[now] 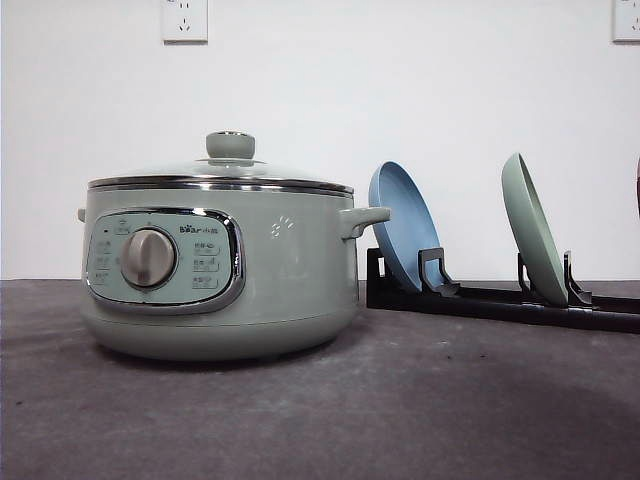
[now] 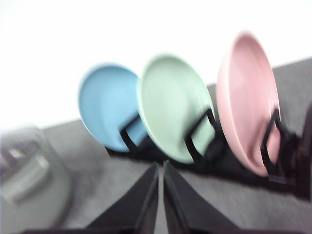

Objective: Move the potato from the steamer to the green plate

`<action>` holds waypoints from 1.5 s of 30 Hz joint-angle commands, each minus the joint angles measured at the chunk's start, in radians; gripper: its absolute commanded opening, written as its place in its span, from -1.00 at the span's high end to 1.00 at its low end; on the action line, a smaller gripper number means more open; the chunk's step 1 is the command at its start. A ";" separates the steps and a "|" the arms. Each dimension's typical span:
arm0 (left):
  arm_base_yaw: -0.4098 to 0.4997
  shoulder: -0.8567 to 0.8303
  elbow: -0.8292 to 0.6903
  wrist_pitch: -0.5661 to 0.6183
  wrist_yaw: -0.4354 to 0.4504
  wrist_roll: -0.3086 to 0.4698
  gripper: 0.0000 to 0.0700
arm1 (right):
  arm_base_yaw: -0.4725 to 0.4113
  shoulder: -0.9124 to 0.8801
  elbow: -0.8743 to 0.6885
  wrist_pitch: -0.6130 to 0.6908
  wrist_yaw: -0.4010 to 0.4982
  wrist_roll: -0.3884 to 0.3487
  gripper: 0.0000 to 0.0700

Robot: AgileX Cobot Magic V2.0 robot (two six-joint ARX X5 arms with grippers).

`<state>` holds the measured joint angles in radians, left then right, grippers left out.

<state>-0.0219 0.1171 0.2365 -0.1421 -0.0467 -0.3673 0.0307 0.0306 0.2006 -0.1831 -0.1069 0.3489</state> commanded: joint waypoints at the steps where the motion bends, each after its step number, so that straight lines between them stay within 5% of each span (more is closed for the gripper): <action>1: 0.000 0.045 0.060 0.008 0.004 -0.015 0.99 | 0.000 0.027 0.051 -0.018 -0.008 0.036 0.99; 13: -0.018 0.432 0.527 -0.124 0.114 0.049 0.99 | 0.000 0.336 0.491 -0.247 -0.175 -0.002 0.99; 21: -0.104 0.632 0.749 -0.229 0.386 0.088 1.00 | 0.001 0.568 0.712 -0.434 -0.415 -0.140 0.99; 30: -0.212 0.727 0.864 -0.438 0.553 0.371 1.00 | 0.081 0.677 0.776 -0.506 -0.451 -0.312 0.99; 36: -0.250 0.727 0.864 -0.456 0.553 0.409 0.99 | 0.093 0.680 0.776 -0.498 -0.449 -0.312 0.99; 40: -0.250 0.728 0.864 -0.456 0.553 0.409 0.53 | 0.093 0.680 0.776 -0.498 -0.442 -0.312 0.89; 45: -0.250 0.729 0.864 -0.456 0.553 0.409 -0.67 | 0.093 0.681 0.776 -0.488 -0.443 -0.311 -0.17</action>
<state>-0.2680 0.8379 1.0824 -0.6071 0.4988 0.0255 0.1200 0.7067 0.9565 -0.6847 -0.5495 0.0483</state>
